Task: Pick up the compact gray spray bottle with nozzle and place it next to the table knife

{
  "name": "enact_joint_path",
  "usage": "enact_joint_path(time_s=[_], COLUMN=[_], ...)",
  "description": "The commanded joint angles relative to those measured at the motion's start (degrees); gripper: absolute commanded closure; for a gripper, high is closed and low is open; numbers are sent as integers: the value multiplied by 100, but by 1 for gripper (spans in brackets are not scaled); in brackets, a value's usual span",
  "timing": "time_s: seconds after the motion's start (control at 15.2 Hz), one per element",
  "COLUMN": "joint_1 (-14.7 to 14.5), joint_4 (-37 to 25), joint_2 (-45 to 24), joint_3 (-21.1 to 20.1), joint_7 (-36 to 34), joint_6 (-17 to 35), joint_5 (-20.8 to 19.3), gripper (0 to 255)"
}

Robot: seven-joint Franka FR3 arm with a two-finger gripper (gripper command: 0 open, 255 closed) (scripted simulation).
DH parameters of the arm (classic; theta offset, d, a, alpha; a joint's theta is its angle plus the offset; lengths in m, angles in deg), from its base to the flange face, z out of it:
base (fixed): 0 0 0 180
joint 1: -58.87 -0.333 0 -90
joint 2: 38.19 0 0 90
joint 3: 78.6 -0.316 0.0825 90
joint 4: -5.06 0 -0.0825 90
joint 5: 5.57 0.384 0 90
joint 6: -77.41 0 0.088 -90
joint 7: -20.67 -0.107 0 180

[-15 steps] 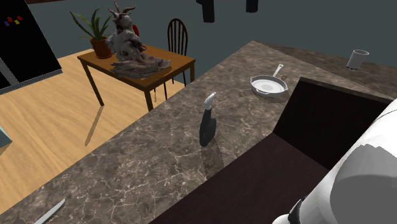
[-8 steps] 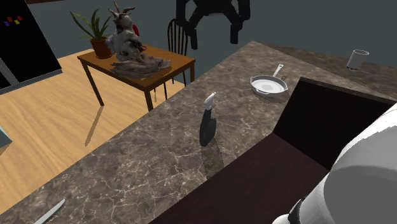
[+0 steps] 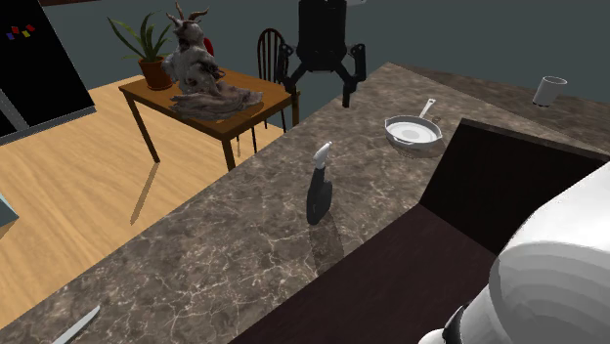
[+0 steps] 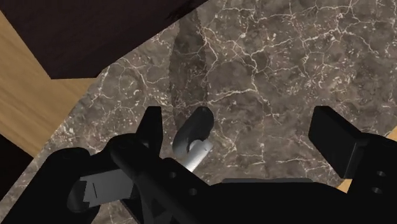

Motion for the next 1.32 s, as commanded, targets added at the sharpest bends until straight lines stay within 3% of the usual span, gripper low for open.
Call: enact_joint_path(time_s=[0.0,0.59,1.25], joint_1=[73,420,1008], joint_4=[-106,-732,-1649], joint_2=[-446,-2375,-4420], joint_3=[87,406,466], joint_7=[-118,-403,-541], joint_6=[239,1028,1518], joint_5=[163,1117,2378], gripper=[0,0,0])
